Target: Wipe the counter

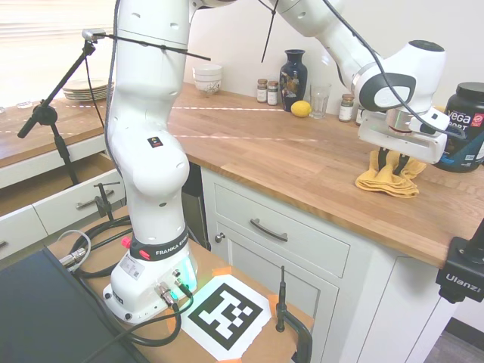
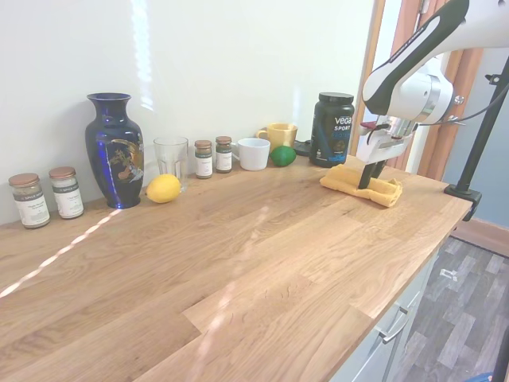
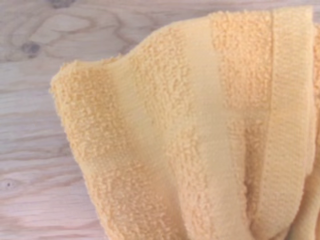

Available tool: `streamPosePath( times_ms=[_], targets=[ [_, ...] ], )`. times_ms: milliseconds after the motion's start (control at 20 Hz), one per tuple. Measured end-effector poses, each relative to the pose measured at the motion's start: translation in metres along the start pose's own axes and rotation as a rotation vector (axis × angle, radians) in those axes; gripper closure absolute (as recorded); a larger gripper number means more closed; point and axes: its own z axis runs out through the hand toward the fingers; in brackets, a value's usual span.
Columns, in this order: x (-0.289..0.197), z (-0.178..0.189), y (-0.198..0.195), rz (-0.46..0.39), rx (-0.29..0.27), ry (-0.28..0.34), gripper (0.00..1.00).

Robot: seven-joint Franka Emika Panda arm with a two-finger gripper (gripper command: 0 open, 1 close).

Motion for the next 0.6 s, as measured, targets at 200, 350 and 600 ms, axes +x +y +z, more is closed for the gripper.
streamPosePath(
  times_ms=[200,350,600],
  targets=[
    [-0.0002,-0.0003,-0.0007,-0.001,0.001,-0.001,1.0],
    [-0.0002,-0.0002,-0.0008,-0.001,0.001,-0.001,1.0],
    [-0.001,0.0003,-0.0031,-0.004,0.002,-0.003,1.0]
  ],
)
